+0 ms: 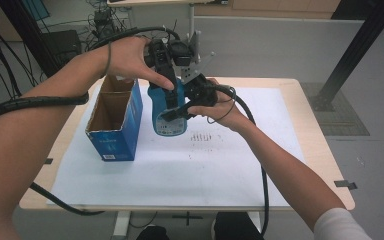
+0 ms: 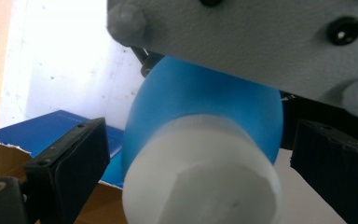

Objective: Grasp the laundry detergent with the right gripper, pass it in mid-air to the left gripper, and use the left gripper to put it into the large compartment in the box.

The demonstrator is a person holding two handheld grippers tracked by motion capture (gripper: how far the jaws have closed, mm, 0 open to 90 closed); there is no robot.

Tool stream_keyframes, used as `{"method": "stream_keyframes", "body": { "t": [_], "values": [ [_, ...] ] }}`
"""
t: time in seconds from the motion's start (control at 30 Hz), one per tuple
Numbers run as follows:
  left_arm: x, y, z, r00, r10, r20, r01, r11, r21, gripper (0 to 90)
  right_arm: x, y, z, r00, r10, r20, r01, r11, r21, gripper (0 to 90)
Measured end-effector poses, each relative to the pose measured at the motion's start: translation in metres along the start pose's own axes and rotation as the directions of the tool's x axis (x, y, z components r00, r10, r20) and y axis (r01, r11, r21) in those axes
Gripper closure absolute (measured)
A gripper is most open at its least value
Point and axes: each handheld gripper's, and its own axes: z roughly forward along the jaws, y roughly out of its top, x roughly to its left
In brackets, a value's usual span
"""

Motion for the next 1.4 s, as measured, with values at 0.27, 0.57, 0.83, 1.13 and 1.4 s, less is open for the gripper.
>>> {"method": "stream_keyframes", "body": {
  "t": [0.27, 0.57, 0.83, 1.13, 1.4],
  "values": [
    [0.001, -0.0013, -0.0001, 1.0, -0.001, -0.006, 0.001, 1.0, -0.004, 5.0, 0.0005, -0.0004, 0.0003, 0.9999, 0.013, -0.003, -0.013, 1.0, 0.008, 43.8],
    [0.0, -0.0006, 0.0006, 1.0, -0.002, -0.003, 0.002, 1.0, -0.003, 5.0, 0.0, -0.0001, 0.0002, 1.0, 0.0, -0.001, 0.0, 1.0, 0.002, 43.8],
    [0.0, -0.0017, -0.0008, 1.0, -0.002, -0.003, 0.002, 1.0, -0.004, 5.0, 0.0004, -0.0002, -0.0009, 1.0, 0.01, -0.002, -0.01, 1.0, 0.006, 43.8],
    [-0.0001, -0.0011, -0.0004, 1.0, -0.003, -0.006, 0.003, 1.0, -0.004, 5.0, 0.0006, 0.0002, -0.0002, 1.0, 0.01, -0.003, -0.009, 1.0, 0.008, 43.8],
    [-0.0009, 0.0005, -0.0005, 1.0, -0.004, -0.002, 0.004, 1.0, -0.009, 5.0, -0.0001, 0.0006, -0.0011, 1.0, -0.004, 0.0, 0.004, 1.0, -0.006, 43.8]
  ]
}}
